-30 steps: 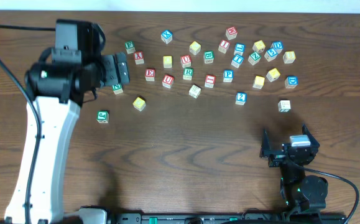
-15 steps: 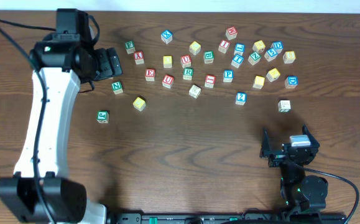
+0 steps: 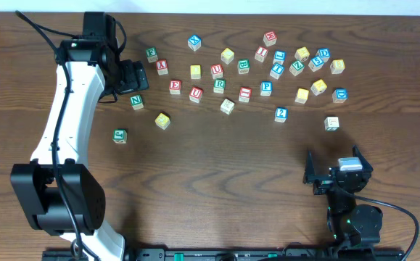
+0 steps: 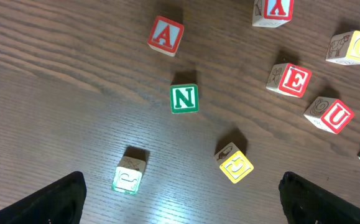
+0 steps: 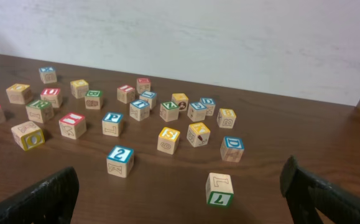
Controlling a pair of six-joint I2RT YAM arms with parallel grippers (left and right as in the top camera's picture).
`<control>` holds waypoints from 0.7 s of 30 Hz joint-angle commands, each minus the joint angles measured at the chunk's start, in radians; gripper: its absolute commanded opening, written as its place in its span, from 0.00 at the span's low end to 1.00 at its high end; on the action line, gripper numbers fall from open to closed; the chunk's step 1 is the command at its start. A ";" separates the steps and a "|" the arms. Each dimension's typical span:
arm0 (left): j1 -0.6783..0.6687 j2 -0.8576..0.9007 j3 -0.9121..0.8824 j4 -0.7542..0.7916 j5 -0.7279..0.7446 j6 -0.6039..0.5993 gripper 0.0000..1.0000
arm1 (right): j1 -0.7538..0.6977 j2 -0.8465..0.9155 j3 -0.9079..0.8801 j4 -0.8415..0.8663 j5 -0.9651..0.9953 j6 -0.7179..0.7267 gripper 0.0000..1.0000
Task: Spell out NEURIPS
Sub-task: 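Lower the left gripper around the green N block and close it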
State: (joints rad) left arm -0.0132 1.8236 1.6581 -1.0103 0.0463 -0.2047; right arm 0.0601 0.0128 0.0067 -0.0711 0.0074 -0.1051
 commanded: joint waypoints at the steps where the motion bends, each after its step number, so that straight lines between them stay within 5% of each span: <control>1: 0.004 0.021 0.030 0.006 -0.003 0.024 0.97 | -0.009 -0.003 -0.001 -0.005 0.001 0.014 0.99; 21: 0.004 0.167 0.030 0.078 -0.008 -0.009 0.98 | -0.009 -0.003 -0.001 -0.005 0.001 0.014 0.99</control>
State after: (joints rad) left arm -0.0132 1.9709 1.6611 -0.9344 0.0463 -0.2054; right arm 0.0601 0.0128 0.0067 -0.0708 0.0074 -0.1051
